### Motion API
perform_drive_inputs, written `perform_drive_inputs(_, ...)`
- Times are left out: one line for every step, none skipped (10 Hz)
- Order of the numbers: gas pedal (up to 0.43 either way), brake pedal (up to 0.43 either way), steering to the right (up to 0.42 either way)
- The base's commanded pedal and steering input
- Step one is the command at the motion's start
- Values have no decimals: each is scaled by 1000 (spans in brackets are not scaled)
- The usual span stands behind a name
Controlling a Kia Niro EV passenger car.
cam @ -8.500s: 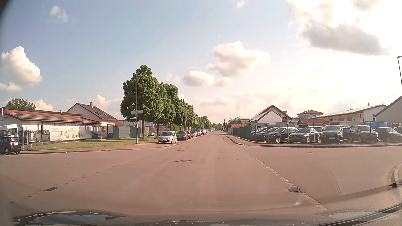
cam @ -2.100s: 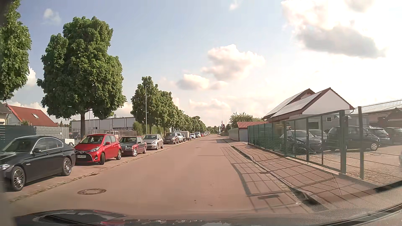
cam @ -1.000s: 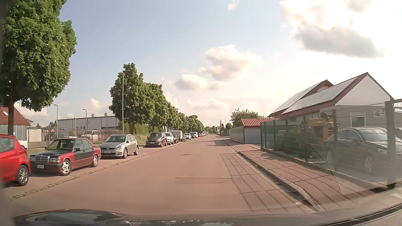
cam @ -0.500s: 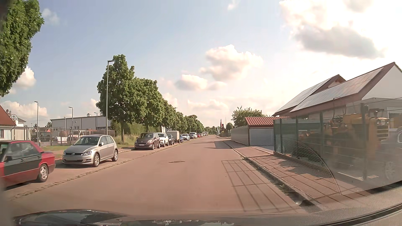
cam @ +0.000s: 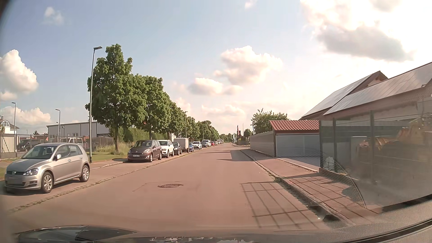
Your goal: Follow the waypoints while adhering to traffic rules and regulations
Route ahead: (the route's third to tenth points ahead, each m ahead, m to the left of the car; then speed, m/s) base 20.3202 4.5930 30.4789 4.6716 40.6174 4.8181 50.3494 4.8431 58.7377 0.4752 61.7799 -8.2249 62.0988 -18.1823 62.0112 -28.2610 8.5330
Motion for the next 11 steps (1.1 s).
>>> perform_drive_inputs(67, 12, -8)
perform_drive_inputs(59, 12, -7)
perform_drive_inputs(59, 12, -7)
perform_drive_inputs(59, 12, -7)
perform_drive_inputs(47, 12, -7)
perform_drive_inputs(47, 12, -7)
perform_drive_inputs(39, 12, -7)
perform_drive_inputs(39, 18, -11)
perform_drive_inputs(39, 12, -11)
perform_drive_inputs(0, 12, -10)
perform_drive_inputs(0, 12, -10)
